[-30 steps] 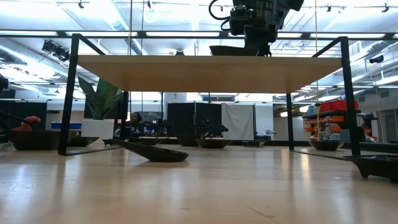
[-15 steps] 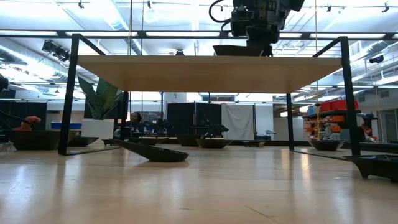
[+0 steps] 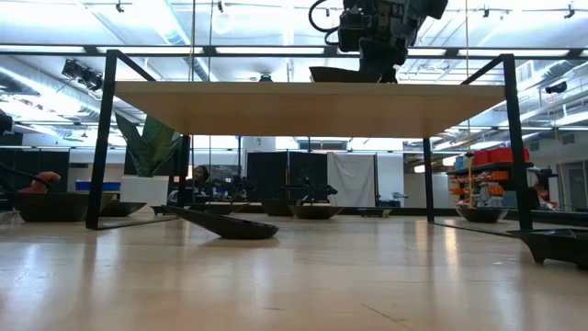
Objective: Pick & Place Mini shaped plates
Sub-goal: Put the distorted square plate on the shelf, then put the drop shaped plate on the shelf
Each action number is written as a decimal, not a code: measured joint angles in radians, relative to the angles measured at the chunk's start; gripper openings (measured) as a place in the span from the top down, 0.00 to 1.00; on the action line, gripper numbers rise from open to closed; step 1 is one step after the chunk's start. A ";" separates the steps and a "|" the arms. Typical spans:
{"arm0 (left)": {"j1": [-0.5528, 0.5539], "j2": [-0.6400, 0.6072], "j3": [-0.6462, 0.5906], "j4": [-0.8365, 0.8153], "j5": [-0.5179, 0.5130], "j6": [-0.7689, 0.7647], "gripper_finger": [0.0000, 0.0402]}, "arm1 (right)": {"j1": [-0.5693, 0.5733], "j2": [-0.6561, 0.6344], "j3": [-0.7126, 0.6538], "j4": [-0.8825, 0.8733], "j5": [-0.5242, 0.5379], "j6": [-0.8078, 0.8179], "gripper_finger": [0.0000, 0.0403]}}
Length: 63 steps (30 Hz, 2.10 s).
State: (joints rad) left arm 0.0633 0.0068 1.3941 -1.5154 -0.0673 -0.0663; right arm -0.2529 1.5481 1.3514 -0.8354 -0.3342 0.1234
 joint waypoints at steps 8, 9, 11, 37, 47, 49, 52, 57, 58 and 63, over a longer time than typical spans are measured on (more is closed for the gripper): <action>0.000 0.000 0.000 0.000 0.000 0.000 0.95 | -0.002 0.020 0.000 0.026 -0.007 0.019 1.00; 0.000 0.000 0.000 0.000 0.000 0.000 0.95 | -0.002 0.020 0.000 0.026 -0.007 0.019 1.00; 0.000 0.000 0.000 0.000 0.000 0.000 0.95 | -0.003 0.020 0.000 0.026 -0.008 0.018 1.00; 0.000 0.000 0.000 0.000 0.000 0.000 0.95 | -0.015 0.020 0.000 0.090 -0.007 0.006 0.94; 0.000 0.000 0.000 0.000 0.000 0.000 0.95 | -0.032 -0.027 0.000 0.095 0.026 0.010 0.82; 0.000 0.000 0.000 0.000 0.000 0.000 0.95 | -0.031 -0.048 0.000 0.094 0.063 0.007 0.76; 0.000 0.000 0.000 0.000 0.000 0.000 0.95 | -0.033 -0.075 0.000 0.091 0.098 0.007 0.70; 0.000 0.000 0.000 0.000 0.000 0.000 0.95 | -0.056 -0.103 0.000 0.068 0.117 0.039 0.62; 0.000 0.000 0.000 0.000 0.000 0.000 0.95 | -0.063 -0.107 0.000 0.058 0.117 0.047 0.61; 0.000 0.000 0.000 0.000 0.000 0.000 0.95 | -0.091 -0.144 -0.043 0.064 0.141 0.067 0.59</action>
State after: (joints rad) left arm 0.0633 0.0067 1.3941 -1.5154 -0.0671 -0.0666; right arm -0.3443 1.4040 1.3087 -0.7717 -0.1929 0.1904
